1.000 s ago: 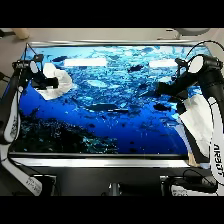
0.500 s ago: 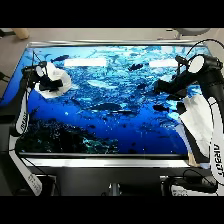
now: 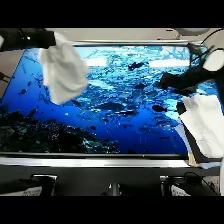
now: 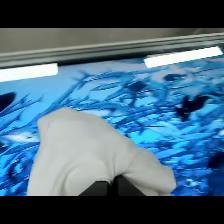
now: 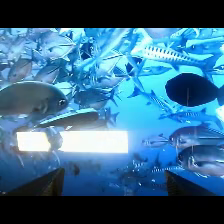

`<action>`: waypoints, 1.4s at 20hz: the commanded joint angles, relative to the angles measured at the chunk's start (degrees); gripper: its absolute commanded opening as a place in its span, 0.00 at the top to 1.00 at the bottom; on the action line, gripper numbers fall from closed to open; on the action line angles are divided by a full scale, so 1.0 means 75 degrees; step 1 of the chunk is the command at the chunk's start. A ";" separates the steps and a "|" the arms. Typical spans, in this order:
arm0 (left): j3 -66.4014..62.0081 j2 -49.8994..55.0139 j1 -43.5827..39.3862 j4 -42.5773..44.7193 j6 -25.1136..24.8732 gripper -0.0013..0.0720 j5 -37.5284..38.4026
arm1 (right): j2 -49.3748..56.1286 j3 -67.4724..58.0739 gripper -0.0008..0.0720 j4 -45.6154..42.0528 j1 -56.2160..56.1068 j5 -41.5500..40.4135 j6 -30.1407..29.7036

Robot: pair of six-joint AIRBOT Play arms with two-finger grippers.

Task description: Fold the shirts.

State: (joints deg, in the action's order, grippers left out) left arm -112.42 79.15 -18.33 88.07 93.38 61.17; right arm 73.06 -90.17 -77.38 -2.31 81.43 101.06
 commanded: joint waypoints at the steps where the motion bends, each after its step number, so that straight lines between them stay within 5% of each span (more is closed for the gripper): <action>1: 0.0962 -0.1209 -0.1725 0.0061 0.0248 0.95 -0.0050 | -0.1209 -0.0009 0.07 -0.0108 -0.0009 0.0743 -0.0050; 8: 0.4794 0.0154 -0.3698 -0.0009 0.2084 0.95 -0.0769 | -0.1702 0.0335 0.07 -0.0705 -0.0009 0.1926 -0.0198; 9: 0.4890 0.0574 -0.3829 -0.0224 0.2084 0.70 -0.0781 | -0.1612 0.0522 0.07 -0.0656 -0.0009 0.1856 -0.0201; 10: 0.4771 0.0877 -0.3841 -0.0417 0.2025 0.17 -0.0560 | -0.1524 0.0737 0.07 -0.0565 -0.0009 0.1789 -0.0265; 11: 0.4488 0.1052 -0.3724 -0.0376 0.1827 0.00 -0.0070 | -0.1425 0.1023 0.07 -0.0443 -0.0009 0.1708 -0.0326; 15: 0.3637 0.0469 -0.2113 0.0452 0.0580 0.00 0.1580 | -0.1306 0.2911 0.07 0.0656 -0.0009 0.1131 -0.0708; 18: 0.4564 -0.0102 -0.0662 -0.0242 0.0571 0.00 0.1900 | -0.1303 0.4607 0.07 0.1886 -0.0015 0.0061 -0.1090; 22: 0.6720 -0.0047 -0.0105 -0.2151 0.0516 0.01 0.0385 | -0.1058 0.6018 0.07 0.2914 -0.0015 -0.1498 -0.1411; 28: 0.7134 0.0970 -0.0589 -0.3835 0.0335 0.04 -0.0959 | 0.0382 0.6152 0.07 0.4185 -0.0017 -0.1734 -0.2034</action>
State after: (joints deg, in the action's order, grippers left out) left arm -60.64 83.55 -22.00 66.81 97.08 58.87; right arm 71.50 -45.28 -51.55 -2.42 70.26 88.40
